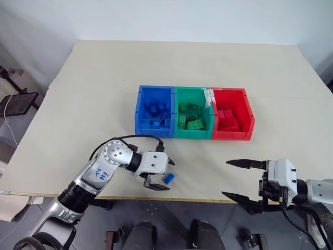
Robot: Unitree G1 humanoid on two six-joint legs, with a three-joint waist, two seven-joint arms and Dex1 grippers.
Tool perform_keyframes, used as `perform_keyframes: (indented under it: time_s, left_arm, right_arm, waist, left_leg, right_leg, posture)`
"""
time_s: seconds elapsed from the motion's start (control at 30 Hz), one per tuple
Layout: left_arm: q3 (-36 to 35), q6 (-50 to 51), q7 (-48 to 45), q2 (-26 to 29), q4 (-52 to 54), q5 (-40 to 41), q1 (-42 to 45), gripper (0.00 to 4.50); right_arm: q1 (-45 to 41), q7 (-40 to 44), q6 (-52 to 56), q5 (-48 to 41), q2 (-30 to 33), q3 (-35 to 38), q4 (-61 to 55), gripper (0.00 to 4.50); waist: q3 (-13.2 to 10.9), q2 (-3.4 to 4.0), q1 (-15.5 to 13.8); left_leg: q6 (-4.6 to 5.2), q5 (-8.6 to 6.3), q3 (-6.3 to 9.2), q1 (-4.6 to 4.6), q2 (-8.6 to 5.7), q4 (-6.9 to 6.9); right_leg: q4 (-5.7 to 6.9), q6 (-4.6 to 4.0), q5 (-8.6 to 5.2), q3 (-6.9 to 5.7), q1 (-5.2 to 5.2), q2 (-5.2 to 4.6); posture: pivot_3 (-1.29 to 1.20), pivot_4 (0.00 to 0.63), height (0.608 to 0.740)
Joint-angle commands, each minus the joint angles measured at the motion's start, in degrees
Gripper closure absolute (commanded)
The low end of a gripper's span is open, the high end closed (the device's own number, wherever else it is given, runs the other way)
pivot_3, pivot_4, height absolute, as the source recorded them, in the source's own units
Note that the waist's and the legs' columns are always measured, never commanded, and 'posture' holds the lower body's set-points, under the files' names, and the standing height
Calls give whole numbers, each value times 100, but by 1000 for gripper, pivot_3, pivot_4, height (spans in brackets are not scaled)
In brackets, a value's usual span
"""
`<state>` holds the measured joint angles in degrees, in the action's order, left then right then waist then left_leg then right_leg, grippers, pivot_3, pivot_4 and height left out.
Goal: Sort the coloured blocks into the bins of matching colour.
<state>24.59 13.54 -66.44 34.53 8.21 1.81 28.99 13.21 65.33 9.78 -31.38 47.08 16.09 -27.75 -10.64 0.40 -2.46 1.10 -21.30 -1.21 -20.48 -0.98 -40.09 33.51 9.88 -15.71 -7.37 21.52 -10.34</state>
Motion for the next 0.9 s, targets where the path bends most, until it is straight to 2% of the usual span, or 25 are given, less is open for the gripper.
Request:
perform_keyframes:
  time_s: [0.03, 0.2, 0.33, 0.43, 0.53, 0.77, 0.9]
  left_arm:
    - [-194, -114, -35, -41, 140, 188, 65, 303]
    - [-471, -440, 55, -156, 128, 394, 50, 303]
    - [-958, -563, 261, -335, 135, 783, -26, 1289]
    - [-1335, -585, 417, -467, 129, 1100, -104, 902]
    - [-1508, -969, 438, -492, 49, 1142, -173, 14]
    - [-1420, -1035, 291, -343, -3, 1094, -246, 14]
    - [-1328, -1251, 11, -205, -29, 1040, -289, 1016]
  right_arm:
    - [-27, -34, -91, 7, -30, 0, -87, 0]
    - [-33, -58, -100, 22, -34, -6, -77, 0]
    - [-12, -80, -124, 35, -53, 10, -72, 0]
    - [1, -93, -151, 61, -83, 11, -40, 0]
    - [-50, -104, -185, 94, -118, -54, 9, 0]
    - [-168, -76, -203, 104, -106, -110, 100, 0]
    - [-172, -70, -203, 101, -99, -110, 104, 0]
  waist:
    - [0, 0, -5]
    - [0, 0, -19]
    - [0, 0, -24]
    - [0, 0, -27]
    - [0, 0, -20]
    - [0, 0, -27]
    - [0, 0, -28]
  left_leg:
    - [0, 0, 0, 0, 0, 0]
    - [0, 0, 0, 0, 0, -1]
    - [0, 0, 0, -1, 0, -1]
    - [0, 0, 1, -1, 1, -1]
    - [0, 0, 0, 0, 1, -1]
    - [0, 0, -1, 1, 0, -1]
    - [0, 0, -1, 1, 0, -1]
  right_leg:
    - [0, 0, 0, 0, 0, 0]
    - [0, 0, 0, 0, 0, 0]
    - [0, 0, 0, 0, 0, 0]
    - [0, 0, 0, -1, 0, 0]
    - [0, 0, 0, -1, 0, 0]
    - [0, 0, 0, -1, 0, 0]
    - [0, 0, 0, -2, 0, 0]
  posture:
    - [0, 150, 740]
    - [0, 150, 740]
    - [0, 150, 740]
    - [0, 150, 740]
    - [0, 150, 740]
    - [0, 150, 740]
    - [0, 150, 740]
